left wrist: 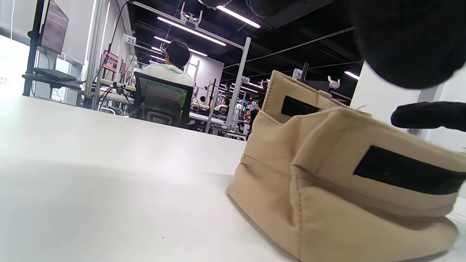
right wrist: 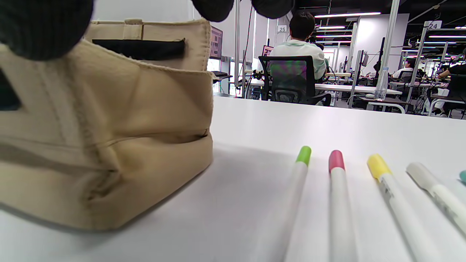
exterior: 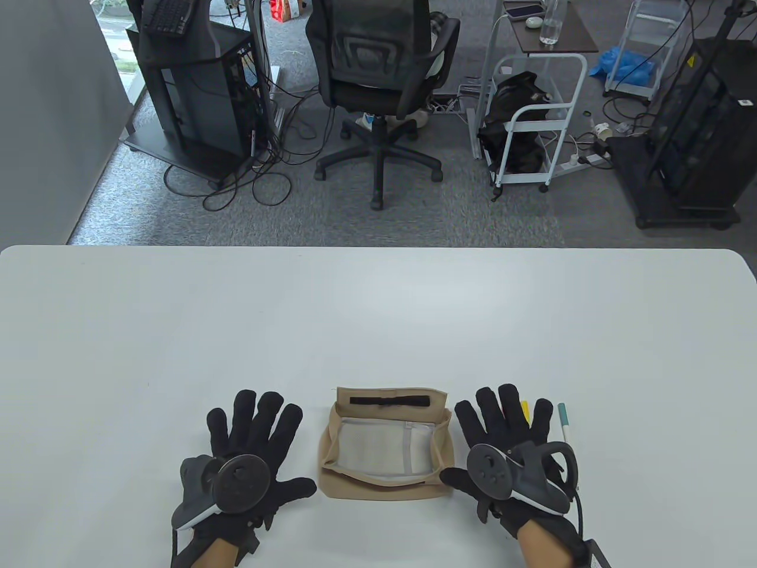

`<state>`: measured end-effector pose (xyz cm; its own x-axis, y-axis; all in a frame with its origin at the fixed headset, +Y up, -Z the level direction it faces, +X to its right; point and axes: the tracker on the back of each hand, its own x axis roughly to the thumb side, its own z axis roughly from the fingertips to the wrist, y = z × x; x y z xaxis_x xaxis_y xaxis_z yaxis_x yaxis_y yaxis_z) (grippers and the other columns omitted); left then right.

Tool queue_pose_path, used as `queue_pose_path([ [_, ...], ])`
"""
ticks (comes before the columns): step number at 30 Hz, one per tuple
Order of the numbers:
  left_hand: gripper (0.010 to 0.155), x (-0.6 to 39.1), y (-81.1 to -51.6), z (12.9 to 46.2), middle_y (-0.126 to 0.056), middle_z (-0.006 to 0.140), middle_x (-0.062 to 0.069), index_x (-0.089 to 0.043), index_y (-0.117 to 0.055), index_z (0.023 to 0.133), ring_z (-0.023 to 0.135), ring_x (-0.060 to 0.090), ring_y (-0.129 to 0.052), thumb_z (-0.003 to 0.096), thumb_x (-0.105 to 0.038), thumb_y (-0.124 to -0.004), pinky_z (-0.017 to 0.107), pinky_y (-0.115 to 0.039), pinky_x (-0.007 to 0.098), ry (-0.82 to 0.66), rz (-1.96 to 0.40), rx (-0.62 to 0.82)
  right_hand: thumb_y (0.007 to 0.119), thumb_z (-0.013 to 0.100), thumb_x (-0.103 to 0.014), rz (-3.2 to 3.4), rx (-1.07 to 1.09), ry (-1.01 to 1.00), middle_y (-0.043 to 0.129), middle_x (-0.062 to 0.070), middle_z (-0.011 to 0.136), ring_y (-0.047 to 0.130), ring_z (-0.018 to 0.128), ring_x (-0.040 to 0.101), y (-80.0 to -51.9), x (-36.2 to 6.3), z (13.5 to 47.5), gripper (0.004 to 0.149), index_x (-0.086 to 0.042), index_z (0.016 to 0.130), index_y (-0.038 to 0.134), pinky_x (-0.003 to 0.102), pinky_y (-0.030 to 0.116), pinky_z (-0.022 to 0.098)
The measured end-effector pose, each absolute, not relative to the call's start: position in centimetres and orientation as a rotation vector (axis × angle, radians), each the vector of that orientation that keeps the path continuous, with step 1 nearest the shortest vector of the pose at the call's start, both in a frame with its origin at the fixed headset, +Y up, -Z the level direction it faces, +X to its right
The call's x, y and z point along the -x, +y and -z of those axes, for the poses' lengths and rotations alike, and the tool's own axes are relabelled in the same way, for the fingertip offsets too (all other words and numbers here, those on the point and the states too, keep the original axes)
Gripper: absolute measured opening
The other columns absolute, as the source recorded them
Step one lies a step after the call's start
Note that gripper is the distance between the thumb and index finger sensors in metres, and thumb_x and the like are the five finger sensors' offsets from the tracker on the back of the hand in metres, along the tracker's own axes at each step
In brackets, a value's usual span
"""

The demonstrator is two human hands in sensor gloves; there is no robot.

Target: Twist to extend twist pen refills

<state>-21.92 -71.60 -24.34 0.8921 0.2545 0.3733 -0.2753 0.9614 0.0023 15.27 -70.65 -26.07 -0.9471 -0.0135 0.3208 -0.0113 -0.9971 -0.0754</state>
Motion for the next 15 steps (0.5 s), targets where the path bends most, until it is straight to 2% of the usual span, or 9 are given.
queue_pose_path([
  [15, 0.106, 21.69, -71.65, 24.36, -0.02, 0.12, 0.013, -0.028, -0.031, 0.113, 0.108, 0.045, -0.007, 0.0302, -0.072, -0.08, 0.063, -0.006, 0.07, -0.38, -0.263, -0.043, 0.073, 0.037, -0.075, 3.114, 0.528, 0.095, 0.034, 0.023, 0.118, 0.025, 0.103, 0.053, -70.78, -15.1, 26.19, 0.102, -0.017, 0.114, 0.041, 0.086, 0.024, 0.062],
])
